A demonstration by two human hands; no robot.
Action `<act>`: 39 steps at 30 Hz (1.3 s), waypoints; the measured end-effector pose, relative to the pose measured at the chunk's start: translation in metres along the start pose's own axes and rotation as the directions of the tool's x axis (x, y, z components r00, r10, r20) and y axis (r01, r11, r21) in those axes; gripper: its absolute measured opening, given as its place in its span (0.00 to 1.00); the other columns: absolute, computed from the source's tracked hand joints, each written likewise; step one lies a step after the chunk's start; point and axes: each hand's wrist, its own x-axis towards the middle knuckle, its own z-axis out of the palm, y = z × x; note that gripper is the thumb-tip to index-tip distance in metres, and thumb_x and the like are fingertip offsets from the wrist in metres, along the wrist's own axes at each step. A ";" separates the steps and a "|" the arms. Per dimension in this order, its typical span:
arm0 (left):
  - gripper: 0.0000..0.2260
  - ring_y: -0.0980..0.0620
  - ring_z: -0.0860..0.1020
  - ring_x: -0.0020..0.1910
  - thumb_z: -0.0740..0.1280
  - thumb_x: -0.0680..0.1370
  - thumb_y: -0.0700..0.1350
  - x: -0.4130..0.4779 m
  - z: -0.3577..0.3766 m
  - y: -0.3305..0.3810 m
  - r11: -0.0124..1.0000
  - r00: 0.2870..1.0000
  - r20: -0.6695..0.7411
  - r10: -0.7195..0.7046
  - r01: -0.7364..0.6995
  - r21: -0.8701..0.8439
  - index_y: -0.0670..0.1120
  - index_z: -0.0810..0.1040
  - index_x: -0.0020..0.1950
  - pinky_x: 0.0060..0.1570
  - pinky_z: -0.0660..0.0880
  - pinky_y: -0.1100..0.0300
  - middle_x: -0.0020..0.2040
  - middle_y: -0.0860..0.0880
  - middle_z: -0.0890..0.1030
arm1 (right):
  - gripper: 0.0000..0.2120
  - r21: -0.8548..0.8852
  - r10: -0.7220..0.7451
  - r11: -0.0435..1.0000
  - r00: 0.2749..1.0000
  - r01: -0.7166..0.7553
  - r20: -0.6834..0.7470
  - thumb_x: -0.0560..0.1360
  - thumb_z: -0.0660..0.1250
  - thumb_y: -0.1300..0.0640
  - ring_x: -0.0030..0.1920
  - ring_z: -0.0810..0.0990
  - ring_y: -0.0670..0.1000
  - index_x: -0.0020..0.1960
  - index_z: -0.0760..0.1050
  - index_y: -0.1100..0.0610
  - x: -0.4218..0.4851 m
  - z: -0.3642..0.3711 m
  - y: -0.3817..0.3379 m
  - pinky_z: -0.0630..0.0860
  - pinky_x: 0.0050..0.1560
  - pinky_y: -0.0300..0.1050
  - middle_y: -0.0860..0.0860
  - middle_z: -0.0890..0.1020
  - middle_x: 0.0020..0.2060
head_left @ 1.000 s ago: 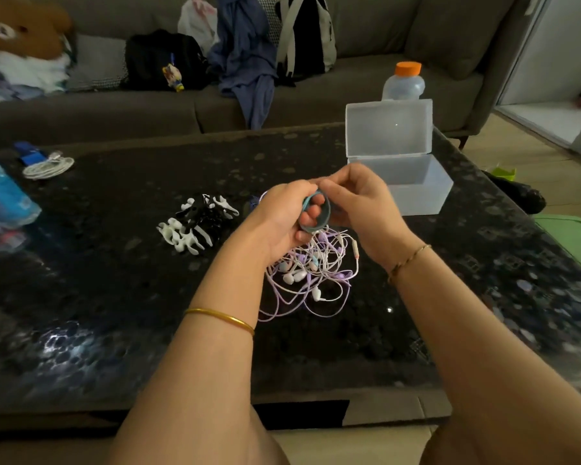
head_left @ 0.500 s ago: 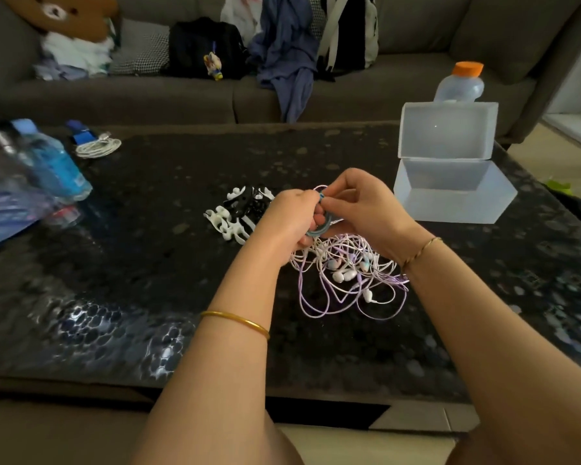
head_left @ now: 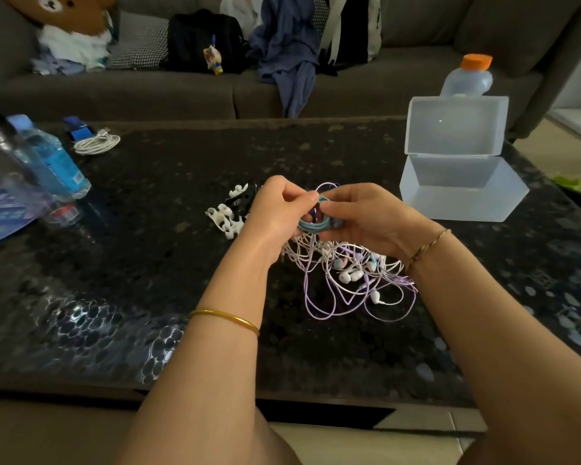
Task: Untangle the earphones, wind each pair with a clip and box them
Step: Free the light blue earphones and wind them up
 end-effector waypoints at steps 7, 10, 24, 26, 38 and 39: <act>0.05 0.49 0.81 0.48 0.67 0.78 0.48 0.005 -0.006 0.003 0.999 1.000 0.004 -0.004 0.003 0.052 0.47 0.75 0.49 0.42 0.79 0.56 0.49 0.46 0.80 | 0.06 -0.034 -0.109 0.994 0.974 0.104 -0.196 0.77 0.63 0.65 0.35 0.80 0.47 0.45 0.78 0.60 0.003 0.012 0.001 0.78 0.31 0.35 0.54 0.80 0.38; 0.08 0.50 0.82 0.49 0.65 0.79 0.50 0.012 -0.010 0.009 0.992 0.984 0.136 -0.112 0.103 0.069 0.46 0.75 0.51 0.42 0.79 0.57 0.51 0.46 0.81 | 0.04 -0.112 -0.161 0.984 0.957 0.138 -0.241 0.77 0.64 0.66 0.34 0.80 0.47 0.48 0.77 0.62 0.005 0.015 0.002 0.79 0.31 0.35 0.52 0.80 0.36; 0.19 0.41 0.73 0.64 0.69 0.77 0.46 0.106 -0.045 -0.052 0.580 0.962 -0.273 0.003 0.221 0.784 0.41 0.74 0.65 0.59 0.73 0.48 0.65 0.42 0.74 | 0.08 -0.291 -0.202 0.947 0.954 0.132 -0.222 0.76 0.65 0.67 0.33 0.80 0.49 0.54 0.78 0.66 0.016 0.006 0.006 0.79 0.31 0.36 0.54 0.80 0.37; 0.16 0.41 0.75 0.61 0.68 0.77 0.44 0.108 -0.045 -0.050 0.575 0.953 -0.303 0.025 0.234 0.784 0.41 0.75 0.63 0.55 0.74 0.49 0.62 0.41 0.76 | 0.07 -0.296 -0.204 0.946 0.953 0.133 -0.225 0.76 0.65 0.67 0.32 0.80 0.49 0.53 0.78 0.65 0.016 0.004 0.006 0.79 0.32 0.36 0.54 0.80 0.37; 0.07 0.52 0.78 0.50 0.67 0.77 0.40 0.013 -0.017 0.047 0.959 0.967 0.189 -0.171 0.119 0.257 0.53 0.77 0.49 0.51 0.72 0.54 0.51 0.49 0.81 | 0.07 -0.344 -0.318 0.921 0.866 0.185 -0.386 0.76 0.65 0.66 0.32 0.80 0.47 0.52 0.80 0.62 -0.012 -0.019 -0.004 0.77 0.29 0.33 0.53 0.81 0.36; 0.07 0.53 0.78 0.49 0.66 0.78 0.40 0.003 -0.008 0.052 0.963 0.949 0.265 -0.173 0.108 0.245 0.53 0.77 0.51 0.48 0.71 0.57 0.50 0.49 0.81 | 0.07 -0.376 -0.331 0.911 0.847 0.172 -0.416 0.76 0.66 0.65 0.31 0.80 0.46 0.52 0.80 0.61 -0.017 -0.026 -0.005 0.76 0.28 0.33 0.52 0.81 0.35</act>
